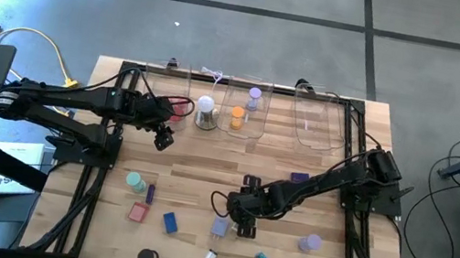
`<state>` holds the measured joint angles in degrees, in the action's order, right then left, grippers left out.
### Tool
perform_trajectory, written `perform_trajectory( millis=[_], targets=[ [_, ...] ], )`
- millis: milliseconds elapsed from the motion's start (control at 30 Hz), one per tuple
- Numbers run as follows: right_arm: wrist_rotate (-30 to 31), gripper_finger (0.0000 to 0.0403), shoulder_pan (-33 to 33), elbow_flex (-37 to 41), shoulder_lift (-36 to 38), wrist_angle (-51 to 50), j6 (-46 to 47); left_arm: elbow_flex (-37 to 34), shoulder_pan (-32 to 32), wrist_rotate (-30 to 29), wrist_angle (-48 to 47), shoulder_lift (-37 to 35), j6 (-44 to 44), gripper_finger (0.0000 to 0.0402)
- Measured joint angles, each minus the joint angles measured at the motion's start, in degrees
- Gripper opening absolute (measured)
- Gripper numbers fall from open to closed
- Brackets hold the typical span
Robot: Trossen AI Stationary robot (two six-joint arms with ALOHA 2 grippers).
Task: Pick & Place Office items
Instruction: Put the top black hourglass into the middle transparent bin
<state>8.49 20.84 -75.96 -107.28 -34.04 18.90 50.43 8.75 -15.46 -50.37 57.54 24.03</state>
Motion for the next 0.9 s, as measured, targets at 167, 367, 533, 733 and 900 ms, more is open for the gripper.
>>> perform_trajectory(
  millis=[167,367,533,733,900],
  targets=[
    [0.79,0.0190,-0.22,0.00,1.36,-0.26,-1.38,0.01,0.00,0.00,0.00,0.00,0.00,0.0262],
    [5.69,0.0201,-0.55,-0.04,4.43,-3.40,-1.20,0.02,0.00,0.00,0.02,0.00,0.00,0.0262],
    [8.01,0.0191,-2.13,-0.07,8.14,-6.76,-2.53,0.00,0.00,0.02,0.00,-0.02,-0.08,0.0262],
    [12.92,0.0191,-6.95,-0.33,13.56,-8.55,-4.51,0.00,0.00,0.00,0.00,-0.02,-0.15,0.0262],
    [14.20,0.0198,-12.29,-2.20,16.89,-8.95,-7.62,0.00,0.01,0.00,0.02,-0.02,-0.13,0.0262]
  ],
)
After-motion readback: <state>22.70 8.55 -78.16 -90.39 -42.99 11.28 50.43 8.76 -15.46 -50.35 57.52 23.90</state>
